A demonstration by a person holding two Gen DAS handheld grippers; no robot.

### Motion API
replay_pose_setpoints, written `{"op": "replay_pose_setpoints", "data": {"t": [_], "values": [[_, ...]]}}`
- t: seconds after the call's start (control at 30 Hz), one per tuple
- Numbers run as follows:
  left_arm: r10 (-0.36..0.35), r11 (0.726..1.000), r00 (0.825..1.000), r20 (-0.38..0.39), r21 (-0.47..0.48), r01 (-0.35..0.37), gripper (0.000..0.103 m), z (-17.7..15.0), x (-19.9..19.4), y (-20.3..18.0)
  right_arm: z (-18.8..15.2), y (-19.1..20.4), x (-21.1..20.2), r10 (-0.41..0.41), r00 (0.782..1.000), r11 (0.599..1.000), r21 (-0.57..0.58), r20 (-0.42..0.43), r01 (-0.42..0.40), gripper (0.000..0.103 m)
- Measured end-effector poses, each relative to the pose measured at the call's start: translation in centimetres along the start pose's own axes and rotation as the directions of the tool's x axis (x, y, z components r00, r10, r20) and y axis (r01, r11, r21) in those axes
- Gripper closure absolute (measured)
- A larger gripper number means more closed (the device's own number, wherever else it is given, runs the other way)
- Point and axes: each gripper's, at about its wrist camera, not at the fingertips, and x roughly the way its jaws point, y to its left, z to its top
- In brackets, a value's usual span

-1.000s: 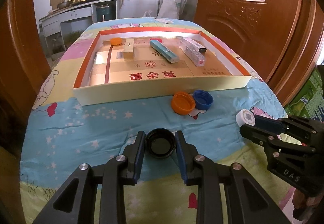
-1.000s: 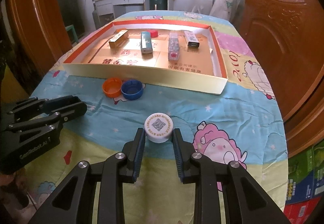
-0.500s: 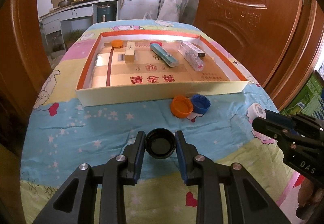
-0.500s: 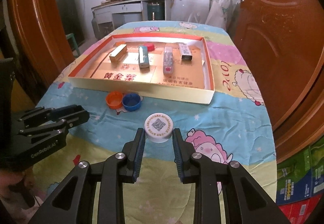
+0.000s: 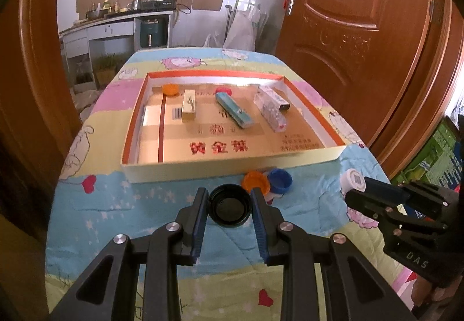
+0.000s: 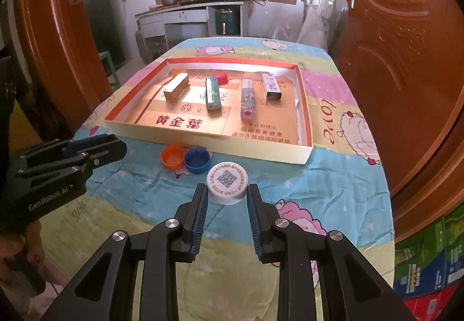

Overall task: Organize rigid objects
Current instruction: 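Carry the black cap with the left gripper while the right gripper carries the white tin toward the lid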

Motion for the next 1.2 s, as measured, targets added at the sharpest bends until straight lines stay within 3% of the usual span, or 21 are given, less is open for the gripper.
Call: {"op": "replay_pose_setpoints", "data": {"t": [0.6,1.2], "values": [[0.017,1.000,0.999,0.031,-0.017,-0.017,0.073,3.1,0.4,1.7,2.9,0.6,1.3,0.037,0.999,0.999,-0.024,0.022,-0.037,0.075],[0.087,0.994,0.996,0.020,-0.071,-0.085,0.073,6.9,3.5,4.8,8.6,2.3,5.8,0.145,0.989,0.988,-0.062,0.033,-0.143,0.075]]}}
